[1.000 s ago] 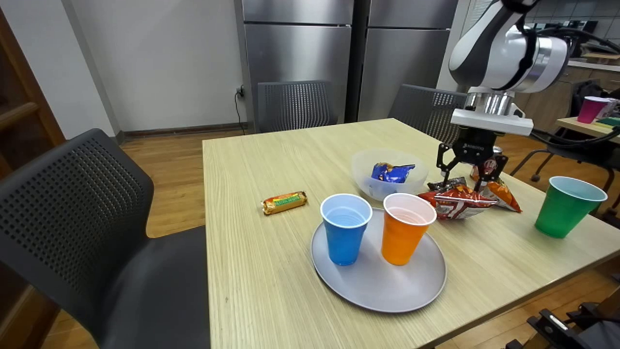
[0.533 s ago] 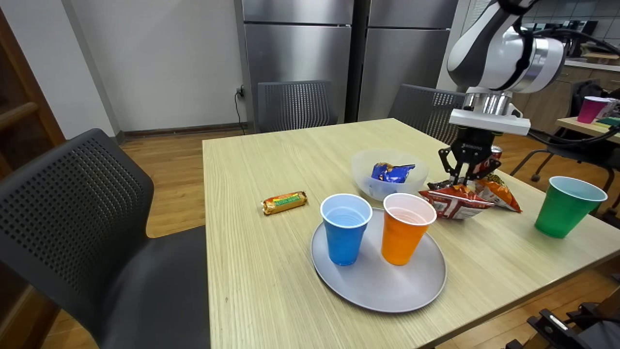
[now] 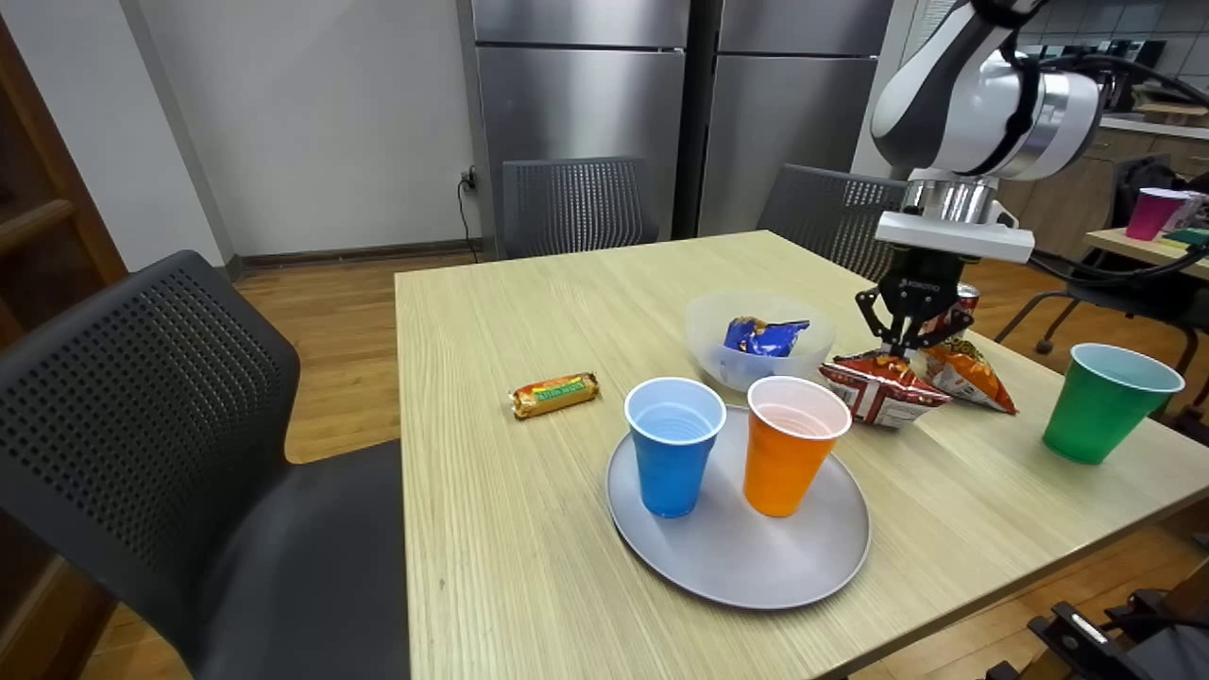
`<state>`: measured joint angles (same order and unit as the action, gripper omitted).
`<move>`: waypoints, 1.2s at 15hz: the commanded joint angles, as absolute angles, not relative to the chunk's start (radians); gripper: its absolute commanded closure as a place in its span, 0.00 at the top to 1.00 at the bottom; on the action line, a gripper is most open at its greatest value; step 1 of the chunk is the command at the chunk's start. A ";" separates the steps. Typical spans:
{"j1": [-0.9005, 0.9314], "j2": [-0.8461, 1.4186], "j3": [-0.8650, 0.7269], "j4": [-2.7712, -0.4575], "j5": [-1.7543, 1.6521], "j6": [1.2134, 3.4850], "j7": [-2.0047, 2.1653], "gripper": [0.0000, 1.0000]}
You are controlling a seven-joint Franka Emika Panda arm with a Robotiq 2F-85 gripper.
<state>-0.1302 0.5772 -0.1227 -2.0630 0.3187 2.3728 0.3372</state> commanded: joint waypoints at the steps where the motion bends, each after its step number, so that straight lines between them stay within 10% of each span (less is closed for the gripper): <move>1: -0.114 0.509 -0.125 -2.121 0.295 2.369 0.323 0.00; 18: -0.076 0.249 -0.115 -2.315 0.262 2.448 0.312 0.00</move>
